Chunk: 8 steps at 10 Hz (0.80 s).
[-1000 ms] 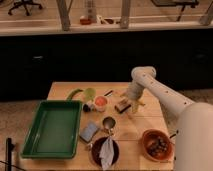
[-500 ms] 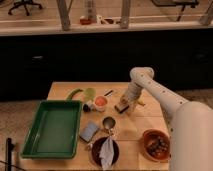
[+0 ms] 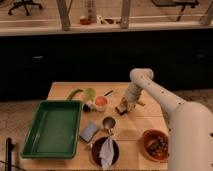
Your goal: Place eraser in metal cup
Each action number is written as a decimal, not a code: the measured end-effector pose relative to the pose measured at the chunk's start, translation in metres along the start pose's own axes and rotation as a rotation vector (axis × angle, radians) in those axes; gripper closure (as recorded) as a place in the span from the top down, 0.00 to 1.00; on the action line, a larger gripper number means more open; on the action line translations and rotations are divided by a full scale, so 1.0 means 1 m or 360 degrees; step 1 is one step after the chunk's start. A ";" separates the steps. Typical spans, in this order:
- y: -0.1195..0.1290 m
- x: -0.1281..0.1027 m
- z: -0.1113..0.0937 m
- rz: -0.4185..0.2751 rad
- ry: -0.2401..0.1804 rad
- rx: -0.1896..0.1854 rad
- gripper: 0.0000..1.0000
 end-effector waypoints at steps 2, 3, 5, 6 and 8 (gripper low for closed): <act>0.002 0.000 -0.002 -0.0015 0.0011 -0.0007 0.00; 0.002 0.000 -0.008 -0.0024 0.0023 -0.0001 0.00; -0.003 -0.005 -0.023 -0.0057 0.0050 0.0017 0.00; -0.005 -0.007 -0.027 -0.0070 0.0059 0.0021 0.00; -0.011 -0.011 -0.039 -0.0095 0.0078 0.0037 0.00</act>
